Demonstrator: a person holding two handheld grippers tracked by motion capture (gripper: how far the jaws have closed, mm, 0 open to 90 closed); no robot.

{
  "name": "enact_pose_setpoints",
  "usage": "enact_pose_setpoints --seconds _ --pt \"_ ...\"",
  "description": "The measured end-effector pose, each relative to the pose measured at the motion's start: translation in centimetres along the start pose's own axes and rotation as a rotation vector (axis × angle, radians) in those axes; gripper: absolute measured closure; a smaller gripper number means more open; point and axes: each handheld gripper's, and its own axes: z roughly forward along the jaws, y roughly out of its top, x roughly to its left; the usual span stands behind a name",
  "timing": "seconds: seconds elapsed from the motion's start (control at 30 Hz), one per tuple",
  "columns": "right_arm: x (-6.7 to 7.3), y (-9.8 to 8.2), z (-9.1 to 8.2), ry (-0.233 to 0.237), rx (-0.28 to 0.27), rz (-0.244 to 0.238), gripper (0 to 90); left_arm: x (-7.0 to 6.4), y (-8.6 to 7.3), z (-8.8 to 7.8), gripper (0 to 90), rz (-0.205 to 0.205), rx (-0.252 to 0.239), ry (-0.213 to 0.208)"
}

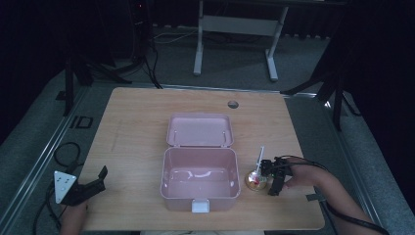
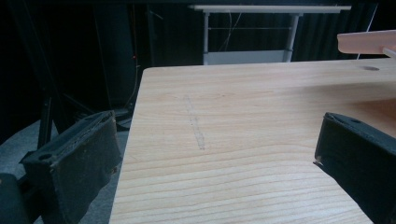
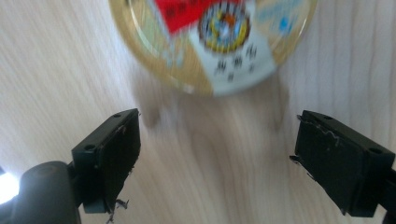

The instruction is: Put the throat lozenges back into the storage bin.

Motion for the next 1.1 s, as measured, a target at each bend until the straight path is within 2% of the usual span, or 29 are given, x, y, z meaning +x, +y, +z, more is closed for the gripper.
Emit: enact_pose_setpoints --seconds 0.4,0.57,0.63,0.67,0.73,0.83,1.0,1.1 --pt "-0.1 2.6 0.0 0.005 0.0 -0.035 14.1 0.0 0.0 0.0 0.4 -0.002 -0.003 -0.005" --pt "0.0 3.8 0.2 0.009 0.006 -0.062 14.1 0.0 0.0 0.0 0.4 -0.003 -0.004 -0.006" --pt "0.0 4.2 0.2 0.007 0.009 -0.088 14.2 0.0 0.0 0.0 0.4 -0.003 -0.004 -0.007" --pt "0.1 4.4 0.3 0.009 0.005 -0.072 14.2 0.0 0.0 0.0 0.4 -0.003 -0.004 -0.007" --pt "0.2 4.7 0.2 0.009 0.011 -0.073 14.7 0.0 0.0 0.0 0.4 -0.003 -0.005 -0.008" --pt "0.2 5.1 0.2 0.022 0.012 -0.089 18.8 0.0 0.0 0.0 0.4 -0.003 -0.005 -0.008" --pt "0.1 5.0 0.1 0.016 0.016 -0.101 19.8 0.0 0.0 0.0 0.4 -0.003 -0.004 -0.009" --pt "0.2 4.8 -0.2 0.019 0.02 -0.091 19.9 0.0 0.0 0.0 0.4 -0.001 -0.003 -0.008"
